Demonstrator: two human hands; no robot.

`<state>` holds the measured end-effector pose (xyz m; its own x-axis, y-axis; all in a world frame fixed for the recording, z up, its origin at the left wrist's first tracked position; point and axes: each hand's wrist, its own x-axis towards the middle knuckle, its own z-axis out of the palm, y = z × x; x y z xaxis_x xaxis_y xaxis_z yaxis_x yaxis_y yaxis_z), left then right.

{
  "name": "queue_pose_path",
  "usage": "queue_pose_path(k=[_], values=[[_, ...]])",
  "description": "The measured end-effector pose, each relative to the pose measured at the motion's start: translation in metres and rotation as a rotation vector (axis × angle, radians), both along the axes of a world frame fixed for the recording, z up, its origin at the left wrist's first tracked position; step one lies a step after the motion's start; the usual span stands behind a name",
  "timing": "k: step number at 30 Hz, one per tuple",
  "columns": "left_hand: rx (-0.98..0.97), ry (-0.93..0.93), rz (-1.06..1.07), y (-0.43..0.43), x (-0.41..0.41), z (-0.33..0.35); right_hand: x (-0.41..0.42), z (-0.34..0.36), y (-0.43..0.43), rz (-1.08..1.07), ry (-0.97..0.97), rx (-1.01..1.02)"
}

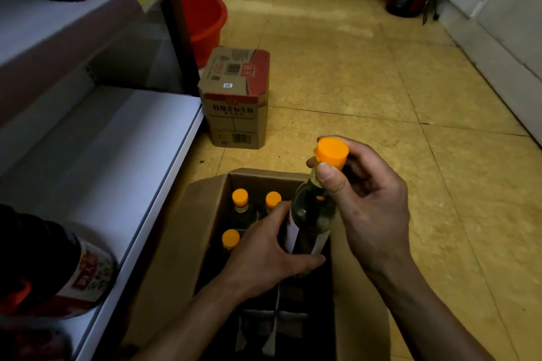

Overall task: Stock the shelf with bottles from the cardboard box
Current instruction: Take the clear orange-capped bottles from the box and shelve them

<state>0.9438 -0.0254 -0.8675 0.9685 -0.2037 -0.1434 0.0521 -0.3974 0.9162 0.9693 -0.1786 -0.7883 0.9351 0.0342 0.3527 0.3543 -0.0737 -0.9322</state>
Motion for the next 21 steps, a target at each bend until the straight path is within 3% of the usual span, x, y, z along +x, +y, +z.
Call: queue_pose_path(k=[2, 6, 9, 14, 21], values=[[-0.012, -0.017, 0.028, -0.002, -0.003, 0.0, 0.002, 0.0, -0.005, 0.051, 0.059, 0.006], [-0.078, -0.058, 0.063, -0.002, -0.008, 0.001, -0.001, -0.009, -0.011, 0.16, 0.175, -0.211], [-0.127, -0.077, 0.091, -0.002, -0.008, 0.005, -0.004, -0.015, -0.011, 0.241, 0.284, -0.256], [-0.254, -0.05, 0.159, -0.001, -0.006, 0.011, -0.005, -0.019, 0.0, 0.247, 0.388, -0.324], [-0.263, 0.016, 0.121, 0.016, 0.0, 0.016, -0.005, -0.019, 0.01, 0.146, 0.424, -0.132]])
